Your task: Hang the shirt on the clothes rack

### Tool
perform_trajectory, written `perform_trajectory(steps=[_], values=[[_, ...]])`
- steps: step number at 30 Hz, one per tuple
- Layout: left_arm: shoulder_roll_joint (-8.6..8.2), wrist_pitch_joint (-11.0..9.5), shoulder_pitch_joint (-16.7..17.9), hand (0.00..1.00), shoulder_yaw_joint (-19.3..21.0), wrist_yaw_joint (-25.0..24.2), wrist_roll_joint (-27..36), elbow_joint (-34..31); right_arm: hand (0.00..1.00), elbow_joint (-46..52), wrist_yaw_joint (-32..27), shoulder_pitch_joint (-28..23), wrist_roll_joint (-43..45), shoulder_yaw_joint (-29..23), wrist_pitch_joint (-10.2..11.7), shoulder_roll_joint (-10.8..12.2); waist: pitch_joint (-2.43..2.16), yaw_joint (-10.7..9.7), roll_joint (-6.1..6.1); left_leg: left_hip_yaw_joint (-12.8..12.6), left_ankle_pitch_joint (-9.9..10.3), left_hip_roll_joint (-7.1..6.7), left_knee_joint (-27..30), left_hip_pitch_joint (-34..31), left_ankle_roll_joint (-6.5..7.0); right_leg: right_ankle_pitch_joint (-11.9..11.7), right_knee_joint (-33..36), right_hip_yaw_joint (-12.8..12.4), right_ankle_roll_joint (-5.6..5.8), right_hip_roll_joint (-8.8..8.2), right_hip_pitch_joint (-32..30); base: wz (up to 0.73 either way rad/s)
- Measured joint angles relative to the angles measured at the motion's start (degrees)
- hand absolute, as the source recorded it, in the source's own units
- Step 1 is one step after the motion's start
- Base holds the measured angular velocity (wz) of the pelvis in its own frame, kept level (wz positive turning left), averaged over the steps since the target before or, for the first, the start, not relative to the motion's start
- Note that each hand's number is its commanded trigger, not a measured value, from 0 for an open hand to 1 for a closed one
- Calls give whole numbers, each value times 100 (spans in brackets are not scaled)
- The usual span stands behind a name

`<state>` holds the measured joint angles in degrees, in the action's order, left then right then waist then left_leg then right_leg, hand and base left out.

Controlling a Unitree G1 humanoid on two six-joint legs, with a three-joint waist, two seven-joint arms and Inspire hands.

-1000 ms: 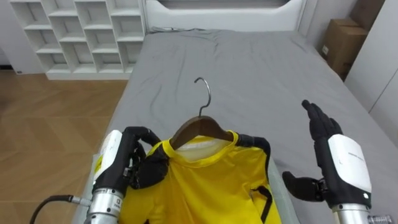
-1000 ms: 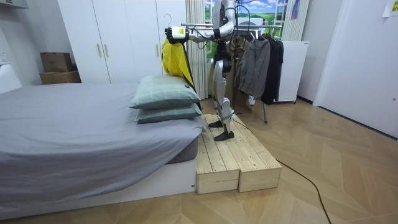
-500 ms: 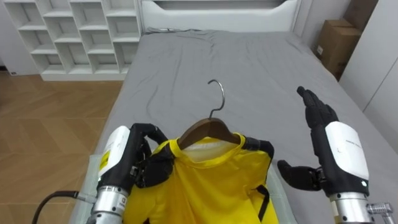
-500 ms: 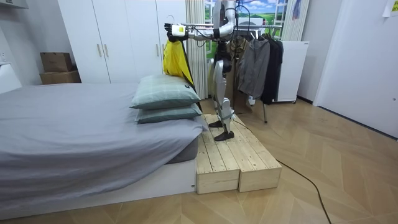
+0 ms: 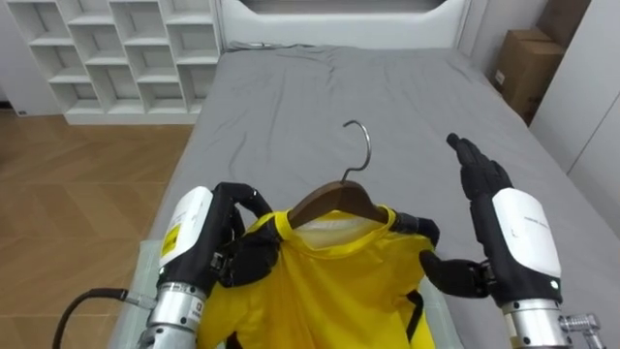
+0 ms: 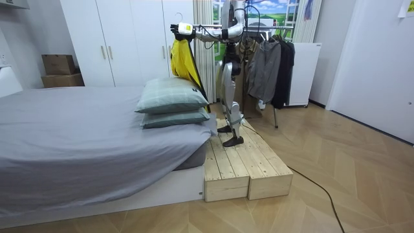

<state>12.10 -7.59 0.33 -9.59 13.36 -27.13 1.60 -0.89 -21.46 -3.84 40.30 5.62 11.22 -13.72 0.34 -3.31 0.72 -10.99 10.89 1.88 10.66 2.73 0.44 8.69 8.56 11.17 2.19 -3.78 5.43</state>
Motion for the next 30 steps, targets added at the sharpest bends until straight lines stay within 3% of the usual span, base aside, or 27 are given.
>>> perform_trajectory(steps=[22, 30], values=[[-18, 1, -28, 100, -13, -171, -1, -18, 0, -249, 280, -10, -1, 220, -5, 6, 2, 19, -2, -1, 0, 1, 14, 7, 0, 0, 0, -32, 0, 0, 33, 0], [-127, -1, -29, 100, -197, -168, -185, -21, 0, -262, 412, 19, 210, 241, -4, 33, 3, 49, -3, -16, 0, 0, -8, -10, 0, 0, -1, -19, 0, 1, 3, 0]])
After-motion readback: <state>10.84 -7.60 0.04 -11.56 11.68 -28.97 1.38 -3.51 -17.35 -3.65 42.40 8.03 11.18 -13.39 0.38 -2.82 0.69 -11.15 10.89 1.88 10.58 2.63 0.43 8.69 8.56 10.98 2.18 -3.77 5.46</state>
